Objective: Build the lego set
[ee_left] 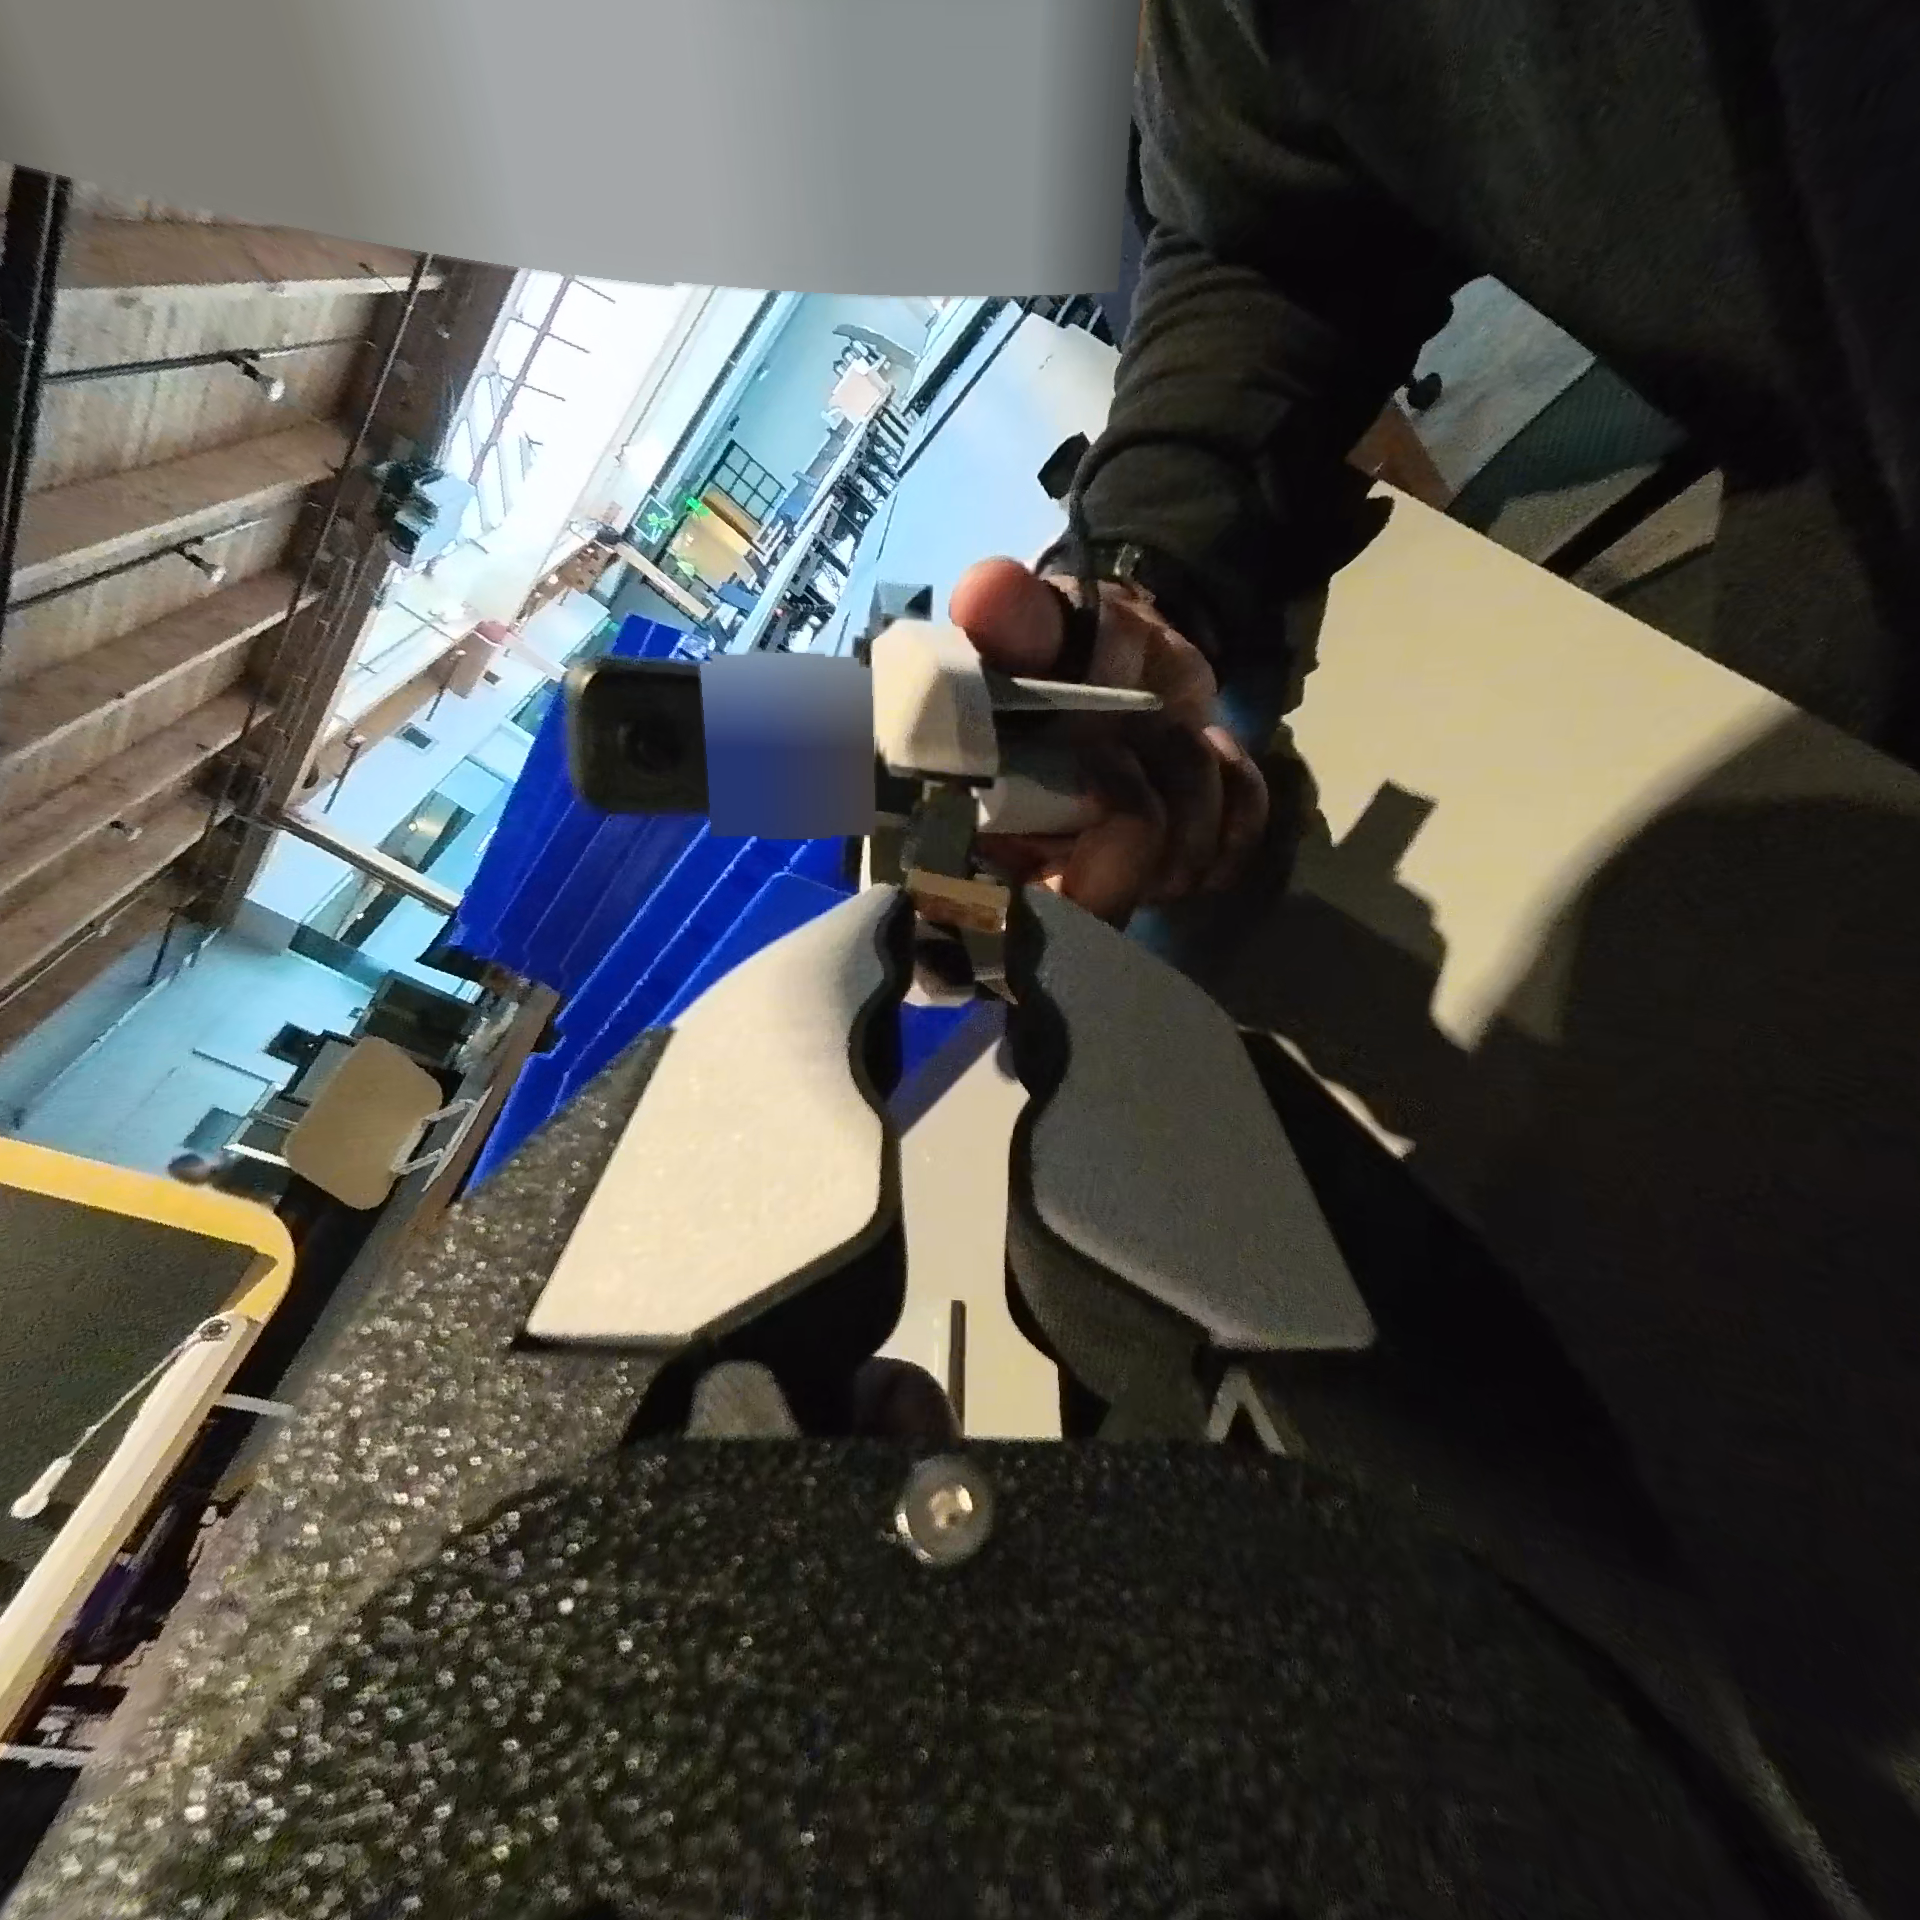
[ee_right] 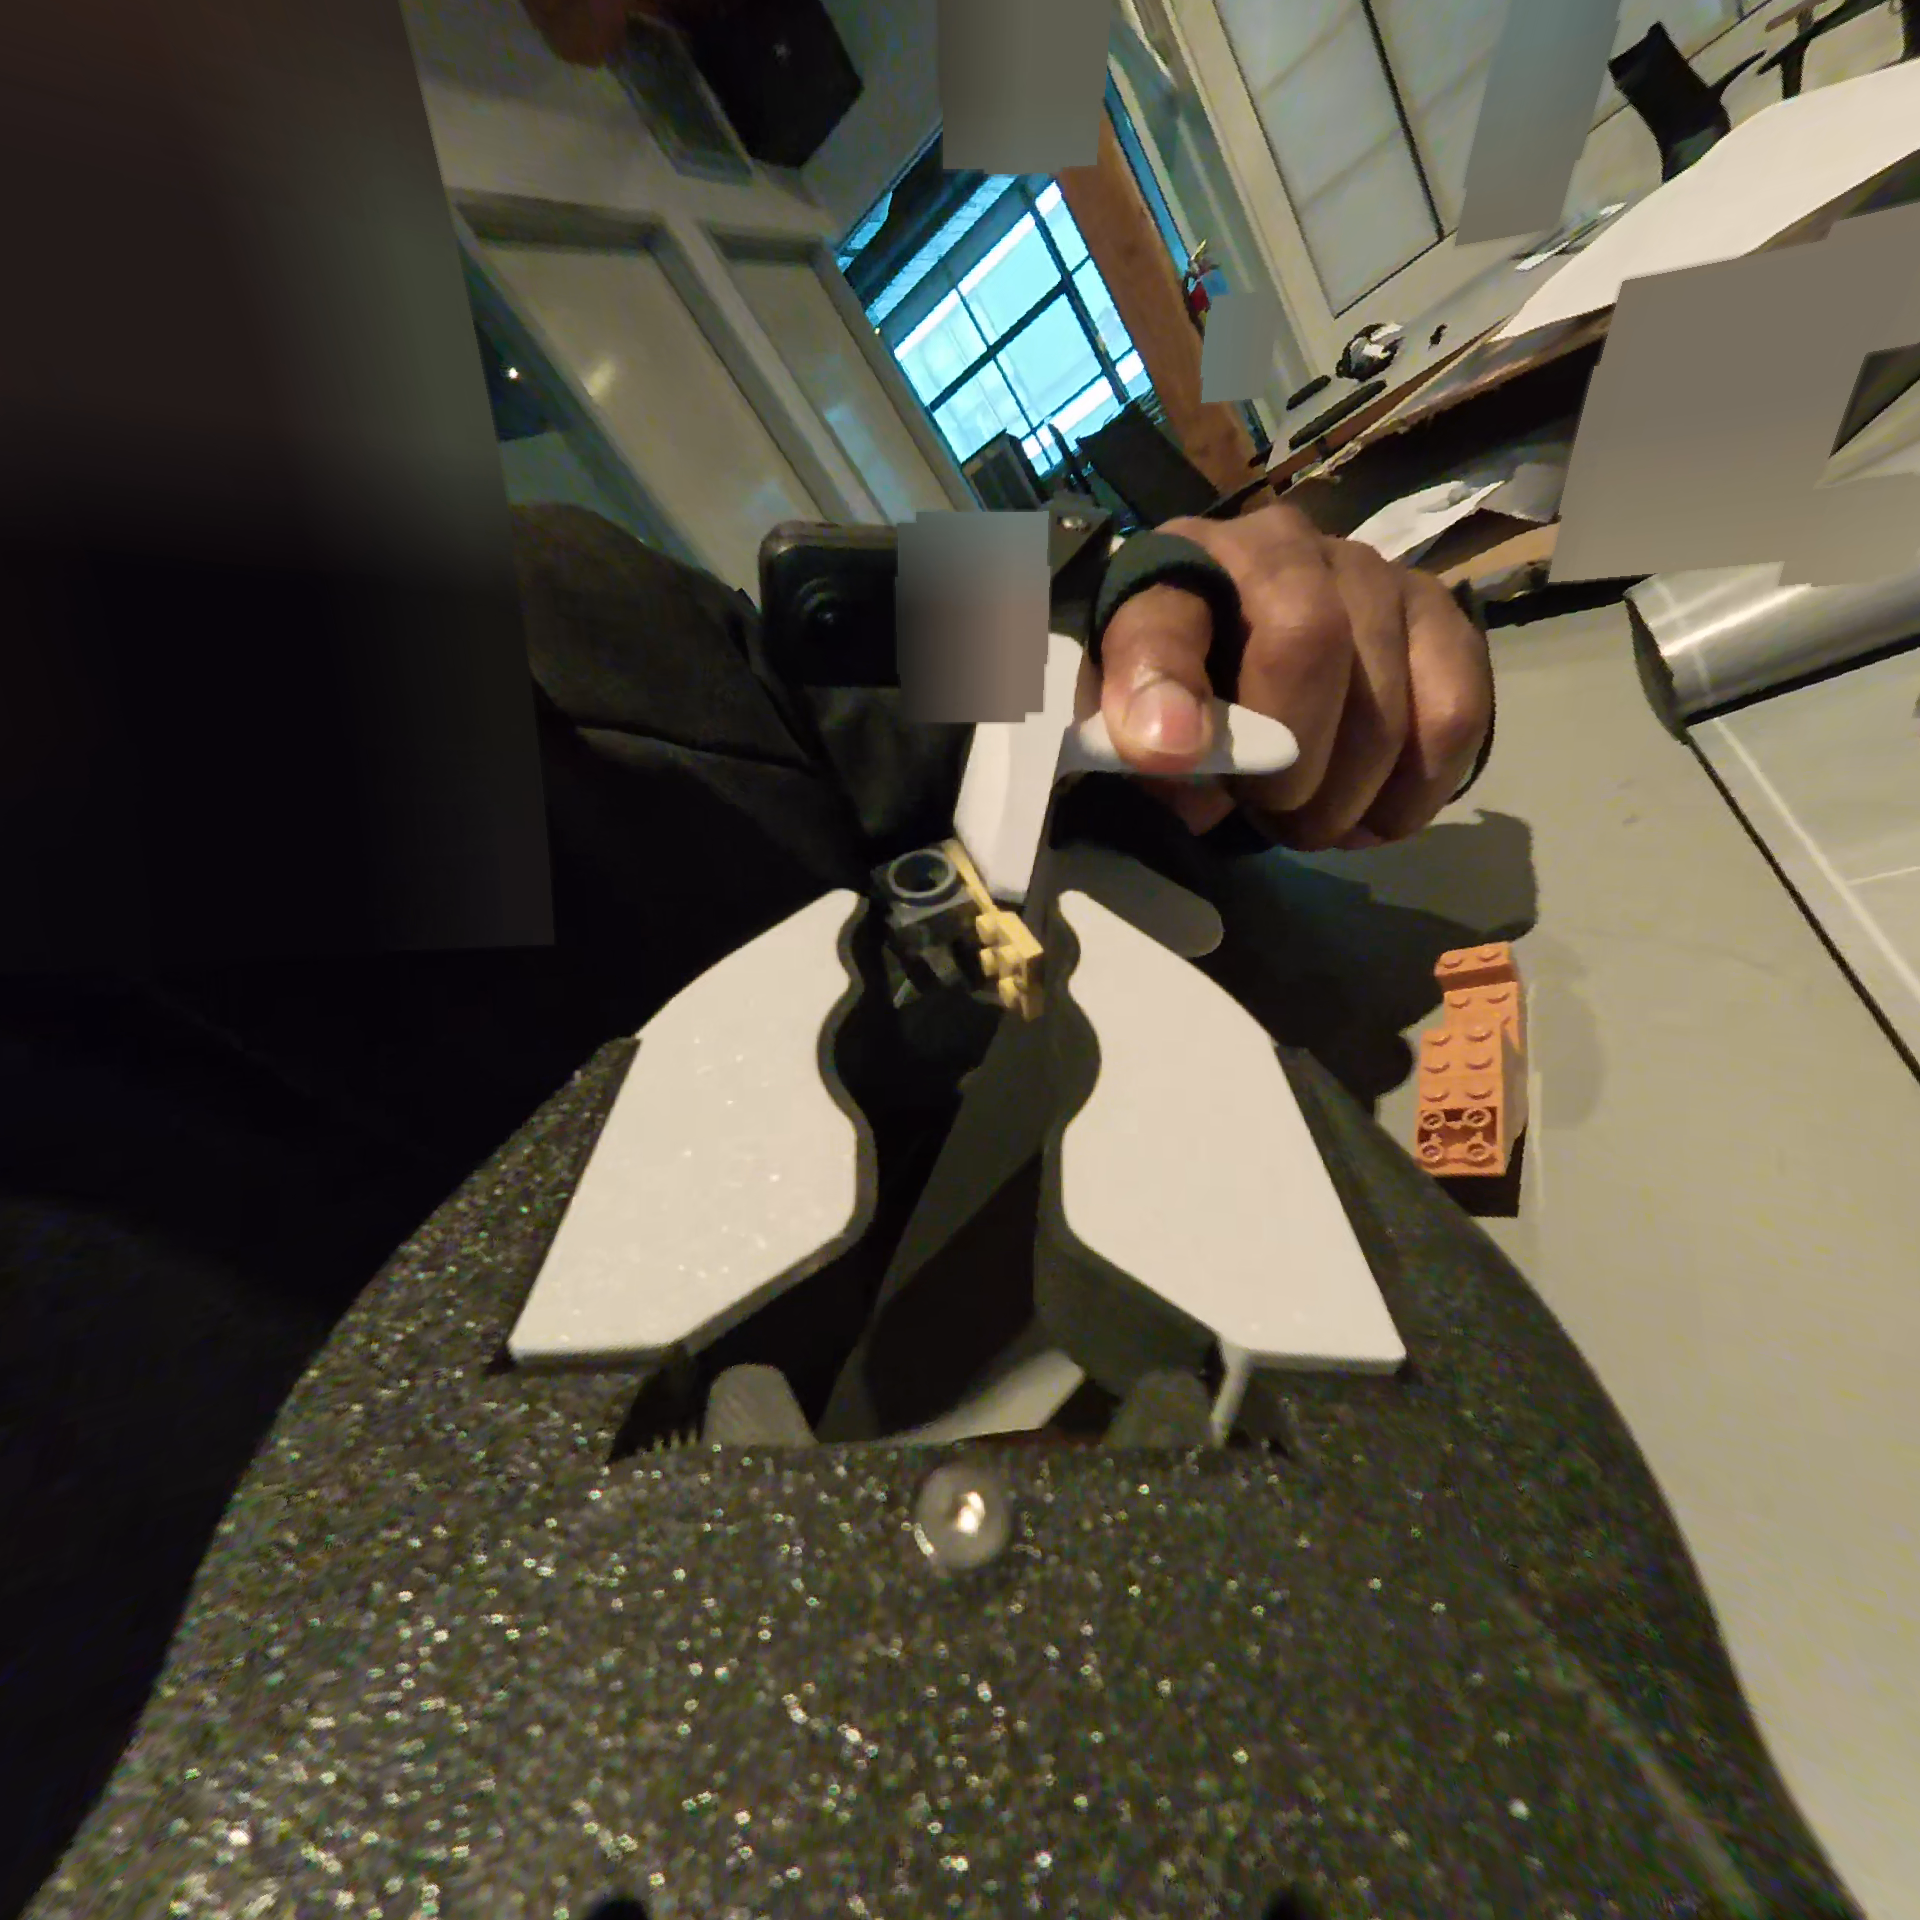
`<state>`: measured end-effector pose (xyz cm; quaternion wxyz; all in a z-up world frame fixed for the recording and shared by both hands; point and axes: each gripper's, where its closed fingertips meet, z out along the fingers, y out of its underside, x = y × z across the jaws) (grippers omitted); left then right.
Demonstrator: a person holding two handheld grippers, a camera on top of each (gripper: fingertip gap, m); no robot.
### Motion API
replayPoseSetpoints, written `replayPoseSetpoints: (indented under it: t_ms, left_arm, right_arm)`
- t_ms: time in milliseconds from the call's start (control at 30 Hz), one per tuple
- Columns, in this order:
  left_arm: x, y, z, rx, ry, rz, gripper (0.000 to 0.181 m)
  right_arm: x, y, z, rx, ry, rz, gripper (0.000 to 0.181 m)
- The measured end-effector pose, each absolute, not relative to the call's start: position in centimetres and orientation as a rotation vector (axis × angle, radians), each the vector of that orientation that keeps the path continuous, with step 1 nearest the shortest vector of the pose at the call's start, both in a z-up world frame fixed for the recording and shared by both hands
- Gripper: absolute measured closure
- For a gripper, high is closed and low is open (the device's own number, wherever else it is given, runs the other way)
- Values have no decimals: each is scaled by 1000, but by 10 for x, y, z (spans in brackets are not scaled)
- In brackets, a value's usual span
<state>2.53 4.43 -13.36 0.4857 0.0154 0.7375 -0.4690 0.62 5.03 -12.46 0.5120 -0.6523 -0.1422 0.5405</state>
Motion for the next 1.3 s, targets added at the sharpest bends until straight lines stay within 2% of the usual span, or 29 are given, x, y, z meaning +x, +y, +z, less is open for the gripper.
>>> replayPoseSetpoints:
  t_ms: [467, 600, 700, 867, 1167, 1300]
  left_arm:
    - [32, 55, -133, 76, 1729, -949, 168]
    - [39, 64, -141, -20, 1801, -954, 160]
    - [40, 72, -146, -200, 1920, -1128, 152]
    - [34, 69, -107, -447, 1829, -1595, 151]
    - [36, 59, -126, -459, 1927, -1513, 147]
    - [34, 58, -124, -457, 1915, -1543, 159]
  right_arm:
    - [12, 52, -121, -1538, -344, 1226, 158]
    - [20, 57, -119, -1536, -350, 1096, 158]
    - [29, 60, -117, -1547, -411, 850, 158]
    - [32, 64, -123, -1590, -563, 436, 158]
    - [34, 67, -123, -1584, -577, 284, 160]
    - [33, 67, -124, -1585, -590, 266, 161]
